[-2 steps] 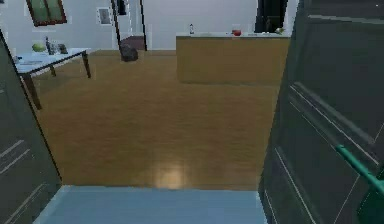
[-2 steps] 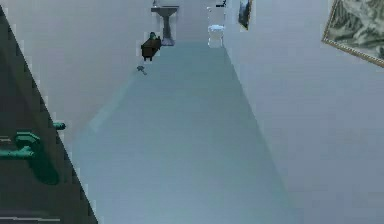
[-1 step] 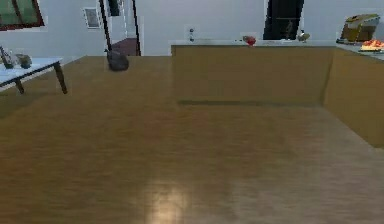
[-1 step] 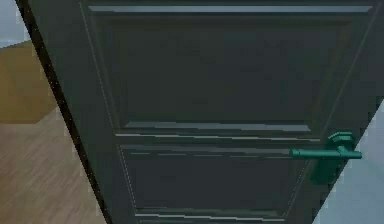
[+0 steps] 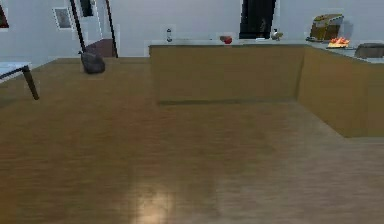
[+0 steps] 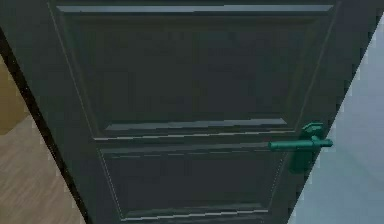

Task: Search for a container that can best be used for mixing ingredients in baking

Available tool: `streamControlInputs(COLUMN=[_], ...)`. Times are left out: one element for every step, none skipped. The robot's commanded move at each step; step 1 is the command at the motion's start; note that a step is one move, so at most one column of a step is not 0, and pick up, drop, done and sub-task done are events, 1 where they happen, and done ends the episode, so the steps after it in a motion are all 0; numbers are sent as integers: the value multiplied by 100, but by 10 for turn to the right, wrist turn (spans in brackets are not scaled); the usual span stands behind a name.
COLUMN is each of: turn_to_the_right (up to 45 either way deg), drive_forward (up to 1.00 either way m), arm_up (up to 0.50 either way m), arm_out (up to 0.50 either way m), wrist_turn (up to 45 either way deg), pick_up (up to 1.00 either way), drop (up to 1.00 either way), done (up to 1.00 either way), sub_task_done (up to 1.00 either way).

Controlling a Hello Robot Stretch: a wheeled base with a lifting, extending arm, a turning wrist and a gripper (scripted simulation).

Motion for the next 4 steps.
streamControlInputs(turn_to_the_right=[0,60,0,0], drive_forward=[55,0,100,100], arm_up=[0,0,0,0], arm_out=[0,0,0,0], wrist_turn=[0,0,0,0], pick_up=[0,0,0,0], drop=[0,0,0,0], done=[0,0,0,0], sub_task_done=[0,0,0,0])
